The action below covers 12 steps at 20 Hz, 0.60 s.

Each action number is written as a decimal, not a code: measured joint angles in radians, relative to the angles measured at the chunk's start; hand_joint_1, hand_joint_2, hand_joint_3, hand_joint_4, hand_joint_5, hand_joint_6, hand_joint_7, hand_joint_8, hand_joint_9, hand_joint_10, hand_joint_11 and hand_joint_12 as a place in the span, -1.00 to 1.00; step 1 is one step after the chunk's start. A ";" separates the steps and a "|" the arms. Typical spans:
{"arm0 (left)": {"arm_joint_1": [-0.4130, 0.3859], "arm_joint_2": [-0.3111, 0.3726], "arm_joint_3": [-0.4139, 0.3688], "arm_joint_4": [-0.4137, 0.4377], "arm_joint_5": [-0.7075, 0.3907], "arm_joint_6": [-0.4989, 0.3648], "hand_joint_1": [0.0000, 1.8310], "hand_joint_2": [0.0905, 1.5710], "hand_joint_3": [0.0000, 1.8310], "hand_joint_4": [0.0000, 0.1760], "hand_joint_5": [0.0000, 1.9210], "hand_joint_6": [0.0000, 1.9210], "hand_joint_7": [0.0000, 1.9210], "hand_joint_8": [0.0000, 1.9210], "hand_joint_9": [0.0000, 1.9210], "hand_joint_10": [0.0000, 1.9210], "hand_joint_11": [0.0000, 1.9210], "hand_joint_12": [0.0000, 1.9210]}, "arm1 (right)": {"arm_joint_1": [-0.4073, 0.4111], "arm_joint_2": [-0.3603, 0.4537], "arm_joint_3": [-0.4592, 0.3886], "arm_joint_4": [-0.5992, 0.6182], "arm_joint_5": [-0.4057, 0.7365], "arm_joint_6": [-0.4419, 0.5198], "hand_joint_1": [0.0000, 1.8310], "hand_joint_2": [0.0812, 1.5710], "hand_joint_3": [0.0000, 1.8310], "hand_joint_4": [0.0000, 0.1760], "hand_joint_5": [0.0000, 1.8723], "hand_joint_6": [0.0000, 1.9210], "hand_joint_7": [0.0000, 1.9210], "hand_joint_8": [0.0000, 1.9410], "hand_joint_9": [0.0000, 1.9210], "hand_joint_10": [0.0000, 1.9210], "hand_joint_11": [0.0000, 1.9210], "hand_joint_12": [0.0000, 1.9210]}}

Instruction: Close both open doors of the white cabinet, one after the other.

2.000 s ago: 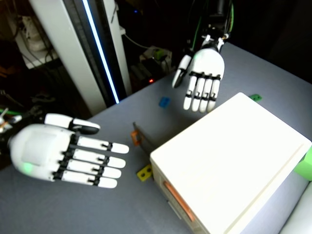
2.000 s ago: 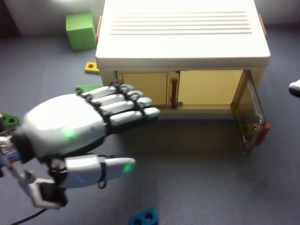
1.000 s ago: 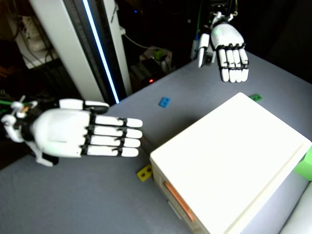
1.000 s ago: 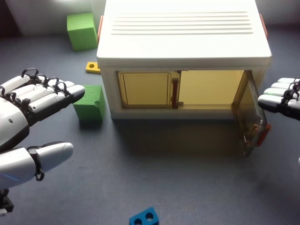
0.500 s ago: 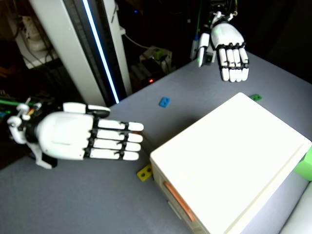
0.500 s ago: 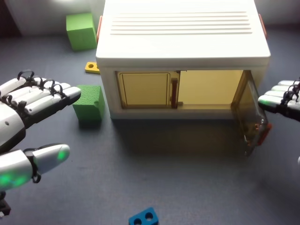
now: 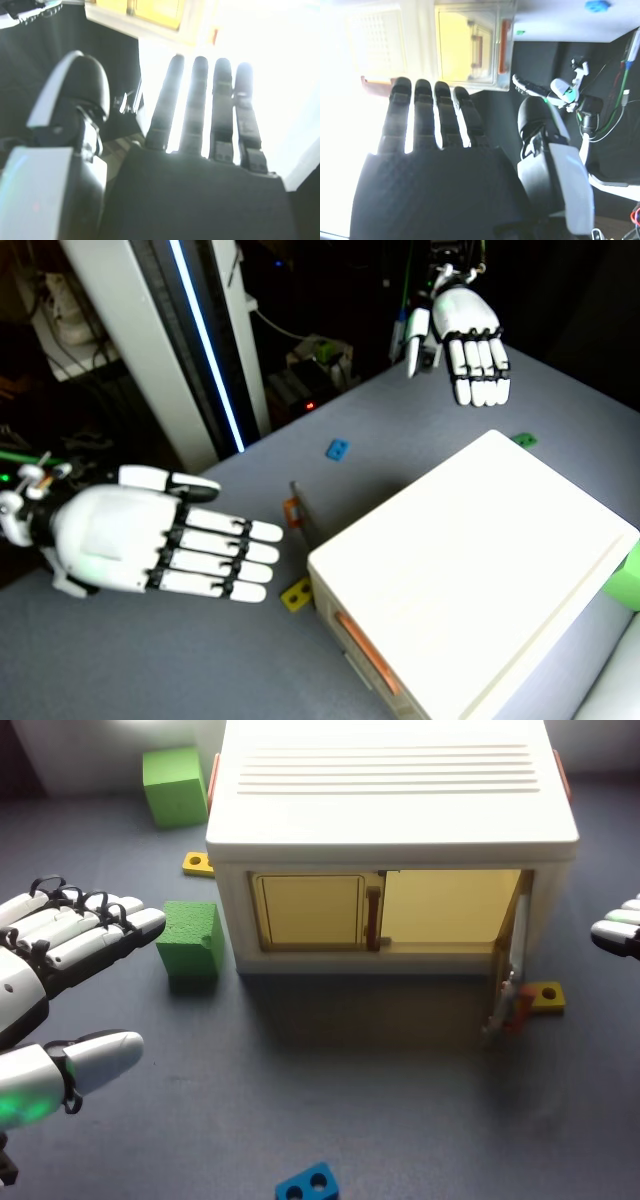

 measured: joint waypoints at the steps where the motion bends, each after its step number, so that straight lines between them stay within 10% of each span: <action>1: 0.000 0.000 0.000 0.000 -0.001 0.000 -1.00 0.77 -1.00 -1.00 -0.91 -1.00 -0.88 -1.00 -0.87 -1.00 -1.00 -0.50 | 0.000 0.000 0.000 0.001 0.000 0.000 -1.00 0.72 -1.00 -1.00 -1.00 -1.00 -1.00 -1.00 -1.00 -1.00 -1.00 -1.00; 12: 0.002 -0.004 0.000 -0.006 0.005 0.000 -1.00 0.78 -1.00 -1.00 -0.89 -1.00 -0.86 -1.00 -0.84 -0.99 -1.00 -0.48 | 0.045 -0.008 -0.023 -0.109 -0.006 0.000 -1.00 0.72 -1.00 -0.92 -1.00 -1.00 -1.00 -1.00 -1.00 -1.00 -1.00 -1.00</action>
